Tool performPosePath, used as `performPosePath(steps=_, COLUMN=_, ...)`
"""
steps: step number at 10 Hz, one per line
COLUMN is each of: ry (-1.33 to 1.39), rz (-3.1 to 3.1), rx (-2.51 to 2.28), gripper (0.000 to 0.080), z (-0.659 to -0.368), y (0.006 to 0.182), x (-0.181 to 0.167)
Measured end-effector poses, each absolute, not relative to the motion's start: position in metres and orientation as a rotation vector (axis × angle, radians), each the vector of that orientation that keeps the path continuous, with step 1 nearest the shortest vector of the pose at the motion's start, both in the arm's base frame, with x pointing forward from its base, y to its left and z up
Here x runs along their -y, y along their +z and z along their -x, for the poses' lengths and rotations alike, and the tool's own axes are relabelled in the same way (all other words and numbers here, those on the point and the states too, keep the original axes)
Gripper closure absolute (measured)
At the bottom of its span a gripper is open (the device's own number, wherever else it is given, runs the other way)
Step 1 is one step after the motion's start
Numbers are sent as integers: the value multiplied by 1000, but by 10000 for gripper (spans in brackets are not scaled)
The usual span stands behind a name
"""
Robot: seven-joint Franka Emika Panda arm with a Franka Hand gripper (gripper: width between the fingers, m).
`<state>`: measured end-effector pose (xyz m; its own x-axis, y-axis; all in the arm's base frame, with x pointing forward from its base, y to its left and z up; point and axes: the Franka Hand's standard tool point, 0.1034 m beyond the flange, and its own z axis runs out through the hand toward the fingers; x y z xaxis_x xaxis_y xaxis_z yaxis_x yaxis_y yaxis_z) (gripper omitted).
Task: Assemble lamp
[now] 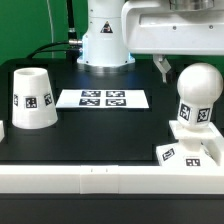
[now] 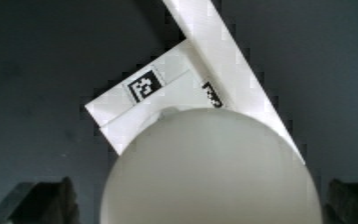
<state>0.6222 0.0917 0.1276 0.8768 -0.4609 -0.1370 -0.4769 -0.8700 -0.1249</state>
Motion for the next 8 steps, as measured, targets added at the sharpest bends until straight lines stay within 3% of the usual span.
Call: performPosePath(steps=8, ry=73, rz=3039, rx=406, gripper=100, z=-621, y=127, x=-96)
